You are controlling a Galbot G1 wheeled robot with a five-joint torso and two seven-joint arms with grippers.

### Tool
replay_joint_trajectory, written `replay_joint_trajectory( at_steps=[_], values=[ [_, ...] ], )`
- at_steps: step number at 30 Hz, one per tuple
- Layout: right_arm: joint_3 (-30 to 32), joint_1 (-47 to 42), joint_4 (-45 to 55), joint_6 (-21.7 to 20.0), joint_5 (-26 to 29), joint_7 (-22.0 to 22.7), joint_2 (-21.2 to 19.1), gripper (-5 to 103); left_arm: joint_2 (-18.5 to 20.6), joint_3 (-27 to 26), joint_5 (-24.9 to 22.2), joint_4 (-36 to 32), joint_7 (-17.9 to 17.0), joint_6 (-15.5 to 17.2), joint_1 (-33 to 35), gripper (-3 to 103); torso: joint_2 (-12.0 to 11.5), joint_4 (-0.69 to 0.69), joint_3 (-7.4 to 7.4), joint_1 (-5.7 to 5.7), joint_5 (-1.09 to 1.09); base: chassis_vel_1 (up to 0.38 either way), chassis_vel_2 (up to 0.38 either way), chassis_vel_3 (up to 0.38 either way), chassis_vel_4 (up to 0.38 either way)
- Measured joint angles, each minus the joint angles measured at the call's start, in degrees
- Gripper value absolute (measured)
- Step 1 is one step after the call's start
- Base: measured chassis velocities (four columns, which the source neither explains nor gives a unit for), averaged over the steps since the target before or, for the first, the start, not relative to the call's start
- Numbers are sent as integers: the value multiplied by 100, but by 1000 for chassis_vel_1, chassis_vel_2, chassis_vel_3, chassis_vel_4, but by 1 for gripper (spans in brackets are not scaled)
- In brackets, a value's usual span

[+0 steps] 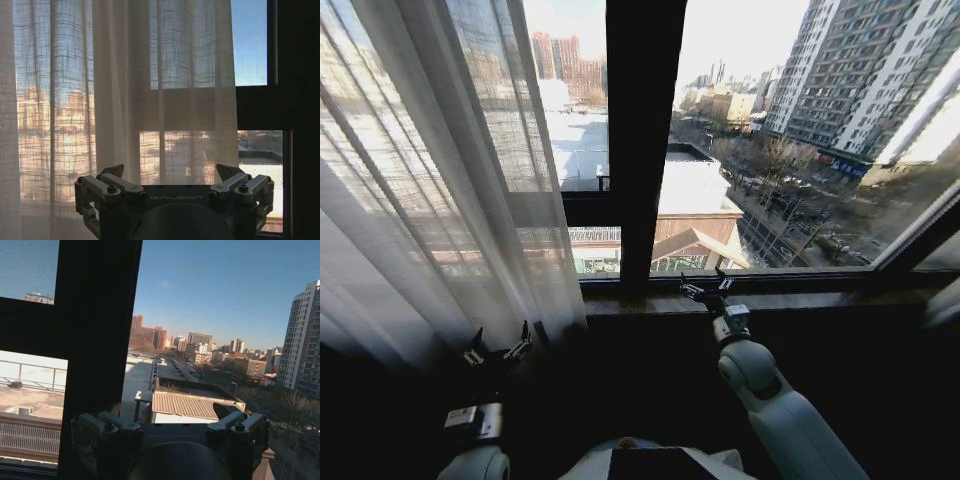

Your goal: Open the curtains by pulling them apart, changing their state from closed to fully open.

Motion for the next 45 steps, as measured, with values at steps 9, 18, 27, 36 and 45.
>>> replay_joint_trajectory(
  at_steps=[9, 18, 27, 36, 45],
  values=[
    [127, -18, -105, 32, -3, 10, 25, 100, 738, 95, -424, 519, -124, 968, -1431, 100, 0, 1, 0, 0, -7, -21, -33, 22, 27],
    [322, 8, -125, 45, 60, 145, -226, 100, 1043, 342, -615, 1351, -91, 1334, -2455, 100, 0, 2, 0, 2, -5, 0, 0, 0, 0],
    [355, 43, -253, 46, 136, 273, -218, 100, 1337, 281, -863, 1785, -69, 1500, -3142, 100, 0, 2, 0, 2, -6, 0, 0, 0, 0],
    [250, 122, -399, 46, 118, 280, -149, 100, 1674, 115, -1047, 2030, -38, 1583, -3349, 100, 0, 3, -1, 0, -6, 0, 0, 0, 0],
    [343, 57, -415, 135, 115, 301, -247, 100, 2014, 177, -1053, 2314, 454, 2003, -3858, 100, 0, 1, -1, 0, -6, 0, 0, 0, 0]
  ],
)
